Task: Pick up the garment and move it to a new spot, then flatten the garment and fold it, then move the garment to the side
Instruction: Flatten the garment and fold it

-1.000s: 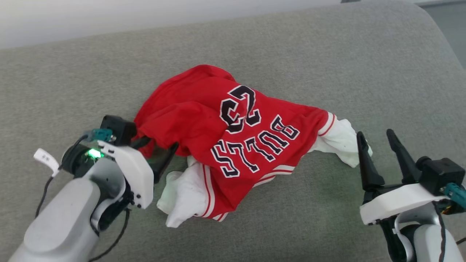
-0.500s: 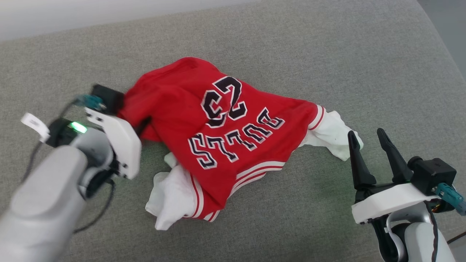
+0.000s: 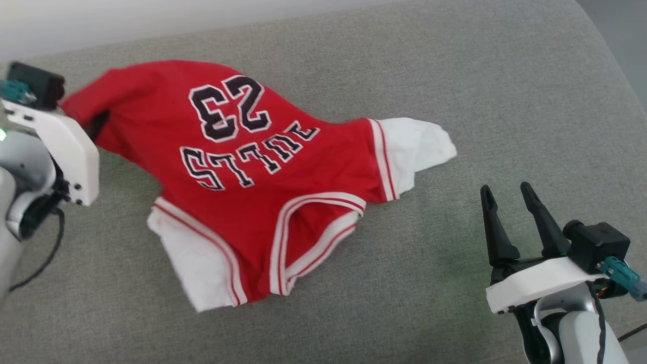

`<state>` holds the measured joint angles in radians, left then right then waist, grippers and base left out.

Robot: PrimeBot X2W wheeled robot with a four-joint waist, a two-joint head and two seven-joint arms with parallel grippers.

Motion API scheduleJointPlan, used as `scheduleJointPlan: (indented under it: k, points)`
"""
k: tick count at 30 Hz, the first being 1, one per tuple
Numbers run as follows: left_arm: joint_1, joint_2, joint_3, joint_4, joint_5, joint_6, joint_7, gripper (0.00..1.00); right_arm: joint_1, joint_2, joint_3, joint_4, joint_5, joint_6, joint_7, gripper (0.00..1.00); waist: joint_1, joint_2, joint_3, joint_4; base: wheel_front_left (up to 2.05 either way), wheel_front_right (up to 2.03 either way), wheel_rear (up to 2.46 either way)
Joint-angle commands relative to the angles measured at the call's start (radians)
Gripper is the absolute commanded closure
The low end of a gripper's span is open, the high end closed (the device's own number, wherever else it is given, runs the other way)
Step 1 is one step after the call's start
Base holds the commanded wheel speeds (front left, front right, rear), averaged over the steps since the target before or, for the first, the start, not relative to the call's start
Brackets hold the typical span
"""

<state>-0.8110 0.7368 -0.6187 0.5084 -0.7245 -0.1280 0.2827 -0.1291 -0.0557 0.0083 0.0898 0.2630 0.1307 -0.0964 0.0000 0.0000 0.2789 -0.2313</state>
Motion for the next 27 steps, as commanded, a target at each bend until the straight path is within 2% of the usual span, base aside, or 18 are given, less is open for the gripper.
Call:
scheduleJointPlan:
  k: [1, 7, 12, 13, 14, 21, 22, 23, 24, 25, 26, 27]
  points:
    - [-0.016, 0.002, -0.001, -0.002, 0.009, -0.003, -0.002, 1.0, 0.007, 0.003, 0.003, -0.002, -0.001, 0.0, 0.001, 0.0, 0.0, 0.0, 0.0, 0.001, 0.0, 0.0, 0.0]
    - [-0.101, -0.01, -0.073, -0.028, -0.006, -0.003, -0.017, 1.0, -0.002, 0.002, 0.011, -0.01, 0.0, 0.0, 0.007, 0.0, 0.0, 0.0, 0.01, 0.003, 0.0, 0.0, 0.0]
    - [-0.18, -0.046, -0.197, -0.035, -0.023, -0.003, -0.039, 1.0, -0.023, 0.002, 0.025, -0.014, 0.002, 0.0, 0.009, 0.0, 0.0, 0.0, 0.031, -0.008, 0.0, 0.0, 0.0]
    - [-0.189, -0.054, -0.224, -0.025, -0.032, -0.002, -0.036, 0.97, -0.027, 0.002, 0.028, -0.014, 0.003, 0.0, 0.01, 0.0, 0.0, 0.0, 0.036, -0.01, 0.0, 0.0, 0.0]
    - [-0.195, -0.062, -0.252, -0.012, -0.046, -0.002, -0.027, 1.0, -0.029, 0.003, 0.032, -0.013, 0.005, 0.0, 0.009, 0.0, 0.0, 0.0, 0.04, -0.014, 0.0, 0.0, 0.0]
    - [-0.251, -0.087, -0.418, 0.053, -0.131, -0.002, -0.018, 1.0, -0.054, 0.004, 0.049, 0.003, 0.017, 0.0, -0.003, 0.0, 0.0, 0.0, 0.068, -0.041, 0.0, 0.0, 0.0]
    - [-0.256, -0.087, -0.44, 0.058, -0.142, -0.002, -0.019, 0.93, -0.057, 0.004, 0.049, 0.007, 0.019, 0.0, -0.004, 0.0, 0.0, 0.0, 0.07, -0.042, 0.0, 0.0, 0.0]
    - [-0.262, -0.087, -0.46, 0.063, -0.16, -0.002, -0.021, 0.8, -0.059, 0.004, 0.05, 0.009, 0.019, 0.0, -0.004, 0.0, 0.0, 0.0, 0.072, -0.042, 0.0, 0.0, 0.0]
    - [-0.268, -0.087, -0.477, 0.067, -0.178, -0.002, -0.023, 0.63, -0.06, 0.004, 0.05, 0.011, 0.02, 0.0, -0.006, 0.0, 0.0, 0.0, 0.074, -0.042, 0.0, 0.0, 0.0]
    - [-0.273, -0.086, -0.494, 0.072, -0.195, -0.002, -0.023, 0.18, -0.061, 0.004, 0.05, 0.014, 0.02, 0.0, -0.008, 0.0, 0.0, 0.0, 0.076, -0.042, 0.0, 0.0, 0.0]
    - [-0.28, -0.083, -0.509, 0.074, -0.205, -0.002, -0.025, 0.0, -0.061, 0.004, 0.049, 0.015, 0.02, 0.0, -0.01, 0.0, 0.0, 0.0, 0.077, -0.04, 0.0, 0.0, 0.0]
    - [-0.288, -0.081, -0.521, 0.075, -0.223, -0.002, -0.032, 0.0, -0.062, 0.005, 0.048, 0.018, 0.021, 0.0, -0.011, 0.0, 0.0, 0.0, 0.077, -0.039, 0.0, 0.0, 0.0]
